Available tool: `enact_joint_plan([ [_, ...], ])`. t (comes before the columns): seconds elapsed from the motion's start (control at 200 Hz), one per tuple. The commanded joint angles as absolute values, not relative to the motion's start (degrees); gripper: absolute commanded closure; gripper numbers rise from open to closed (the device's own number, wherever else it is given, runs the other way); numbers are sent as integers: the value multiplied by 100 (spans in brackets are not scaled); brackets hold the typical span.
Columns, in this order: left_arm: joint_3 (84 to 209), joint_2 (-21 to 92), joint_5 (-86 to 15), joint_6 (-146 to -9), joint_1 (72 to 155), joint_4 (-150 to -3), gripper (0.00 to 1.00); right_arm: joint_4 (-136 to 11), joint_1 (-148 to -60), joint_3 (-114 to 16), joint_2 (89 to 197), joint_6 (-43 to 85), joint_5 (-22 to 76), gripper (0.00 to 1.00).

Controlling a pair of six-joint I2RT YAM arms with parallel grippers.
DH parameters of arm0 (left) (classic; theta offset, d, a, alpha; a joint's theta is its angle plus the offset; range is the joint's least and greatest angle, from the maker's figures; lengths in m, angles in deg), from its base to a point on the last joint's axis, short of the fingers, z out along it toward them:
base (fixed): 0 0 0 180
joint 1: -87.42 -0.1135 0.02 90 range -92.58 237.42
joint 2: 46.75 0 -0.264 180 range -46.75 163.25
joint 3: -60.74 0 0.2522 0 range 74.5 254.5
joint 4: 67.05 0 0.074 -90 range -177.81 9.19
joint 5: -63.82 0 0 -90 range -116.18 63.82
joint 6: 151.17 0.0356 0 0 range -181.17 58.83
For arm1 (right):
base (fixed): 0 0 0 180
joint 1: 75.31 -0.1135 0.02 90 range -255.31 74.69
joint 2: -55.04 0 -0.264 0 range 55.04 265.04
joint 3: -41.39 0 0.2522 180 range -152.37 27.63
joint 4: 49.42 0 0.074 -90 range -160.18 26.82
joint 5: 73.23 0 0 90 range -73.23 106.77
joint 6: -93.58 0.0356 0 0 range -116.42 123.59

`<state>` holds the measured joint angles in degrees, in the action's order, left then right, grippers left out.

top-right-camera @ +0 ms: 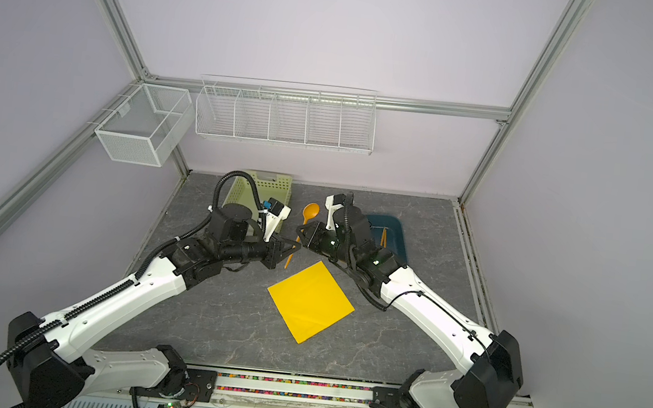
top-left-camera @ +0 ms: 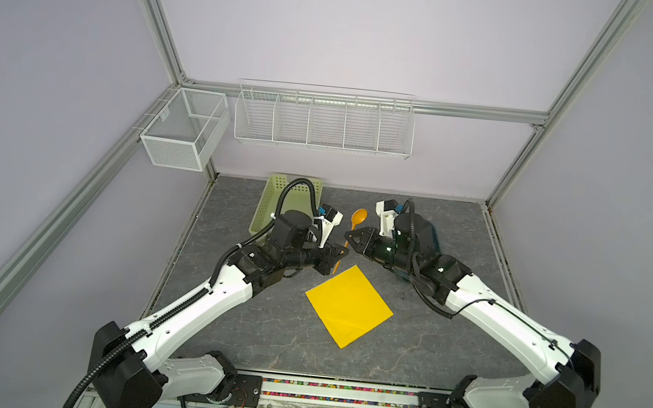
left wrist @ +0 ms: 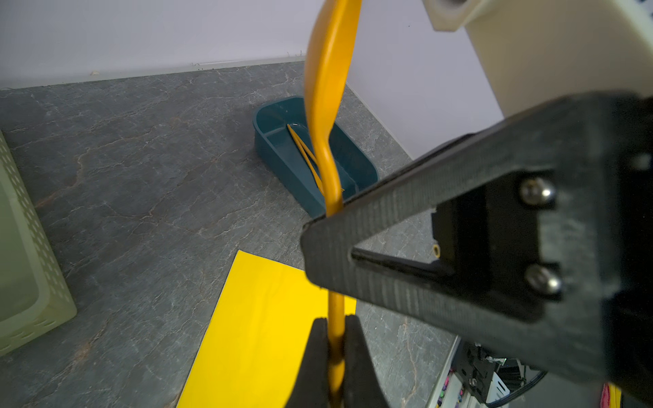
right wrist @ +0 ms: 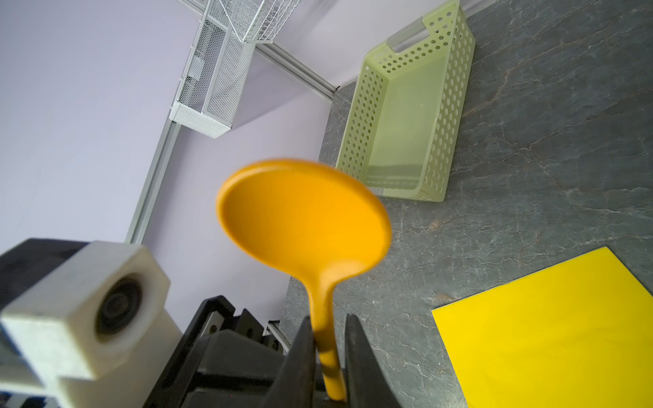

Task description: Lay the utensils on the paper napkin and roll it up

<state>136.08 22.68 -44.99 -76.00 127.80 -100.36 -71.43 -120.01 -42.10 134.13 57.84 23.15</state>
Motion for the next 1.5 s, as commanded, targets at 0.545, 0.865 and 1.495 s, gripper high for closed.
enact_joint_plan([
  [0.545,13637,2245,-4272,-7699,12750,-10055,98,-7342,-11963,-4262,13322,6027,2248,93],
  [0.865,13742,2020,-4056,-7510,12750,-10328,73,-8033,-11965,-4480,13387,5758,1956,93],
  [1.495,13829,1662,-3955,-6872,11803,-11211,71,-9540,-12160,-4827,14064,5501,1626,93],
])
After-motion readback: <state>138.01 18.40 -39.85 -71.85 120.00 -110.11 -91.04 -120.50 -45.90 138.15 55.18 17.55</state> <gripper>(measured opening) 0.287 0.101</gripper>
